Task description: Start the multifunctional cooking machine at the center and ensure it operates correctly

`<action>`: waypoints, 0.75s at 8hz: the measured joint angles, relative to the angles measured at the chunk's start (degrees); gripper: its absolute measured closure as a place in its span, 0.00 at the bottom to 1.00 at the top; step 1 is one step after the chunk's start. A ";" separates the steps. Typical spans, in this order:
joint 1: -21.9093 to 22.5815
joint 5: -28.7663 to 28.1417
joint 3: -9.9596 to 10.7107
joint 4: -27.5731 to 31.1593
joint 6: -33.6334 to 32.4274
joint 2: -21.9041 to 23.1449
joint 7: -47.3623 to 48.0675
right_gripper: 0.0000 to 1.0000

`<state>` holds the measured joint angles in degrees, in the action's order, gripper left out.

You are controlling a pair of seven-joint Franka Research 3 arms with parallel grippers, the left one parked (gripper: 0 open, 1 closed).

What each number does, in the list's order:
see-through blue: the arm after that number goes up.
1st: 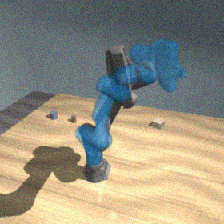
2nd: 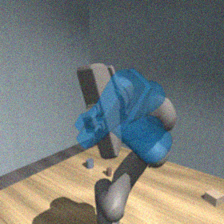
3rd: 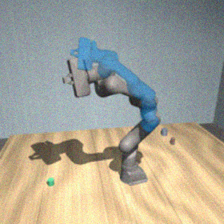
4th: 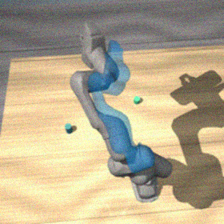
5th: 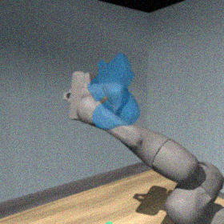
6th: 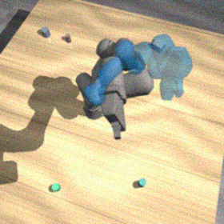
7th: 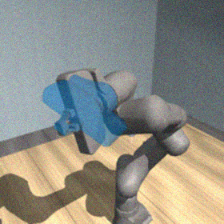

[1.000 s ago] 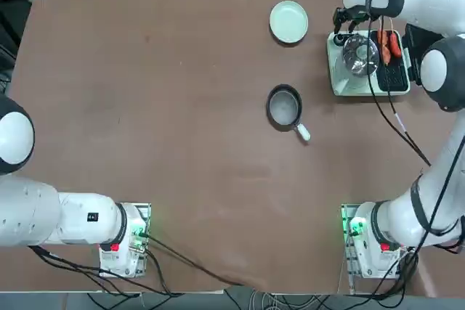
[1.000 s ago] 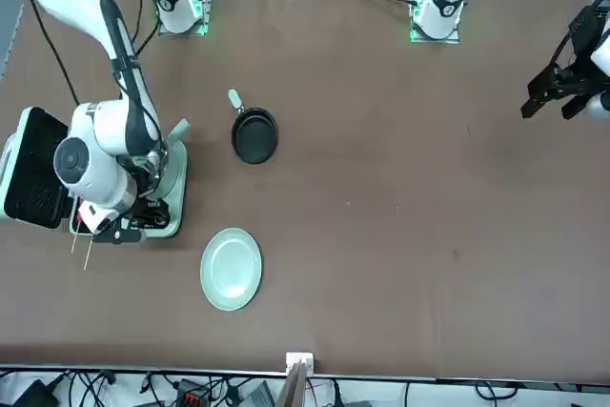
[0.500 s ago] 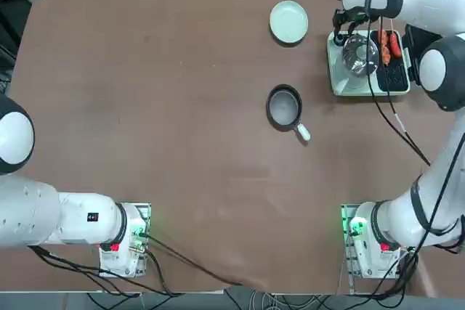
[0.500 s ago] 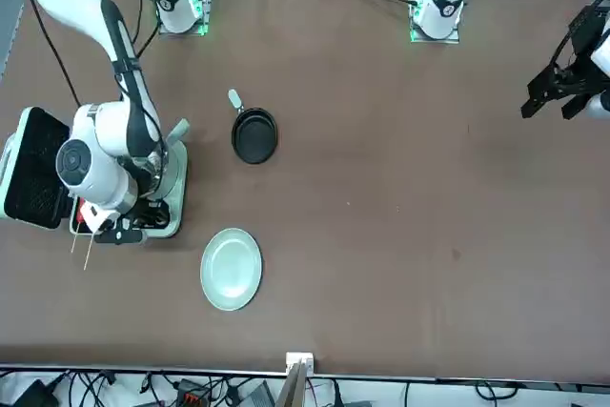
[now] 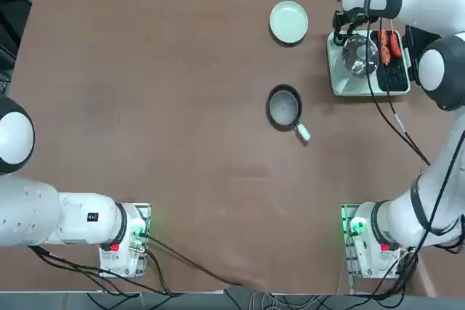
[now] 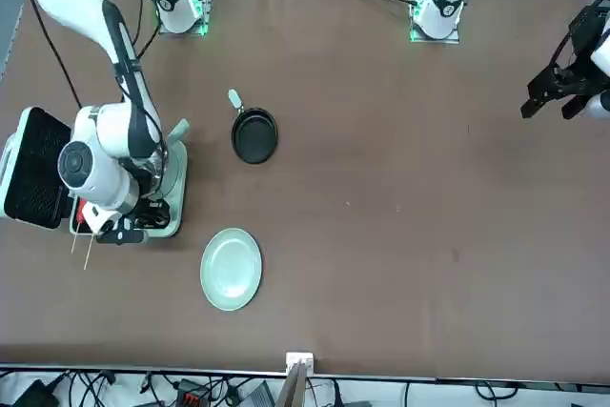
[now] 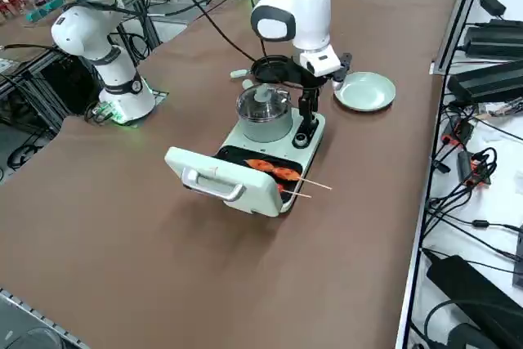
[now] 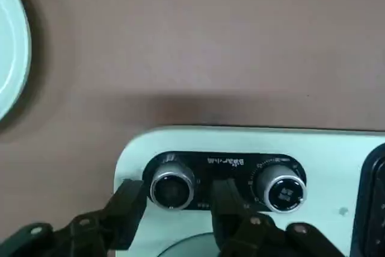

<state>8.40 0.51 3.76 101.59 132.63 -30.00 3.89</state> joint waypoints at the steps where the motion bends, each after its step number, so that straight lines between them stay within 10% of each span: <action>1: 0.00 -0.03 0.00 -0.03 0.45 -0.41 0.04 0.33; 6: 0.00 -0.06 0.00 -0.70 1.39 -1.80 0.13 0.35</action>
<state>8.40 0.45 3.76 100.89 134.02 -31.79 4.02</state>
